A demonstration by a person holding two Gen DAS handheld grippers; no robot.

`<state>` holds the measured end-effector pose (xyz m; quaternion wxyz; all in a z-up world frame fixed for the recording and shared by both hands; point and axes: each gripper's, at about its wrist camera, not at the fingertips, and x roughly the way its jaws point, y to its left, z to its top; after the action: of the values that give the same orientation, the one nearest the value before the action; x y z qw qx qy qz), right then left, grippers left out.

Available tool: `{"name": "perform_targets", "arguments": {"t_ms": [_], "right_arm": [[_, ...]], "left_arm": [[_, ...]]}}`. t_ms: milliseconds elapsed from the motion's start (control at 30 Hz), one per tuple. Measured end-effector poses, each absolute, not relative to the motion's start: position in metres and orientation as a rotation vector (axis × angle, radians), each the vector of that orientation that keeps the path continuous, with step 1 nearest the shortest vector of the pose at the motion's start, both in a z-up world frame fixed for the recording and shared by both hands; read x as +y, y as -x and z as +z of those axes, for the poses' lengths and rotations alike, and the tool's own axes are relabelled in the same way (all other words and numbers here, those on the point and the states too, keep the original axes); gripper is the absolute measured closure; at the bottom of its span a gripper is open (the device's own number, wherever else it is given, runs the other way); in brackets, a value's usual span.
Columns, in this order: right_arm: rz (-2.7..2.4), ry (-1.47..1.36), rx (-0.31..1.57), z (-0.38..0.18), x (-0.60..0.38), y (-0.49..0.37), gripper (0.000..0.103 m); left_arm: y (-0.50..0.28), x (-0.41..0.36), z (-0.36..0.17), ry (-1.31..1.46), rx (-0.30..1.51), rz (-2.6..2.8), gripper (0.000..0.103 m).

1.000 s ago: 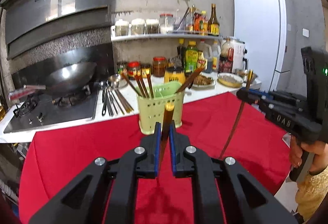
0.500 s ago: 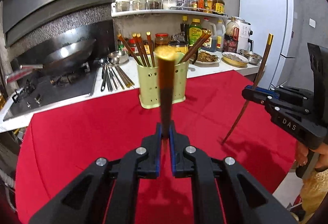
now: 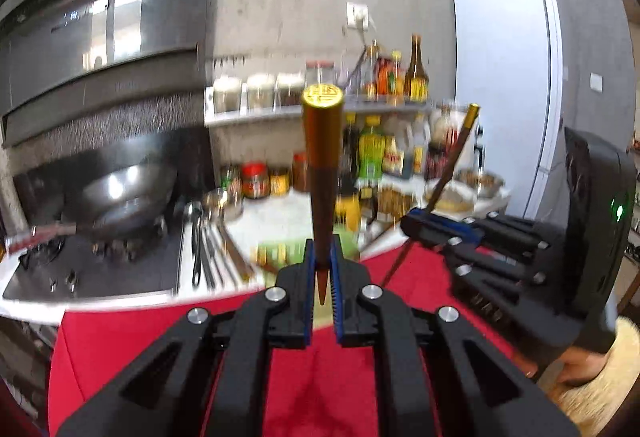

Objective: Organize utensils
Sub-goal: 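Lift the left tool's chopstick upright above the holder while the right tool lifts its own, then lower both chopsticks into the green holder and open both tools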

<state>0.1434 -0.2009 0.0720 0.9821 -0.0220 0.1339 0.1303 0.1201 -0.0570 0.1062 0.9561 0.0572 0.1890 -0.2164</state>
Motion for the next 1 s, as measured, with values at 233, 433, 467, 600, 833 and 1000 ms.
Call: {"name": "perform_targets", "arguments": {"t_ms": [233, 433, 467, 600, 833, 1000], "right_arm": [[0.214, 0.037, 0.215, 0.091, -0.207, -0.192, 0.096], [0.212, 0.06, 0.308, 0.064, -0.208, -0.23, 0.096], [0.212, 0.062, 0.321, 0.059, -0.208, -0.234, 0.096], [0.218, 0.068, 0.371, 0.047, -0.208, -0.246, 0.094], [0.184, 0.036, 0.333, 0.058, -0.219, -0.23, 0.063], [0.167, 0.035, 0.299, 0.076, -0.227, -0.198, 0.055]], "left_arm": [[-0.177, -0.071, 0.123, -0.133, 0.371, -0.407, 0.096], [-0.232, -0.079, 0.081, -0.16, 0.522, -0.417, 0.096], [-0.241, -0.08, 0.073, -0.16, 0.547, -0.413, 0.096], [-0.256, -0.076, 0.054, -0.151, 0.608, -0.408, 0.096], [-0.247, -0.066, 0.067, -0.111, 0.57, -0.399, 0.096], [-0.214, -0.055, 0.092, -0.106, 0.493, -0.355, 0.059]]}}
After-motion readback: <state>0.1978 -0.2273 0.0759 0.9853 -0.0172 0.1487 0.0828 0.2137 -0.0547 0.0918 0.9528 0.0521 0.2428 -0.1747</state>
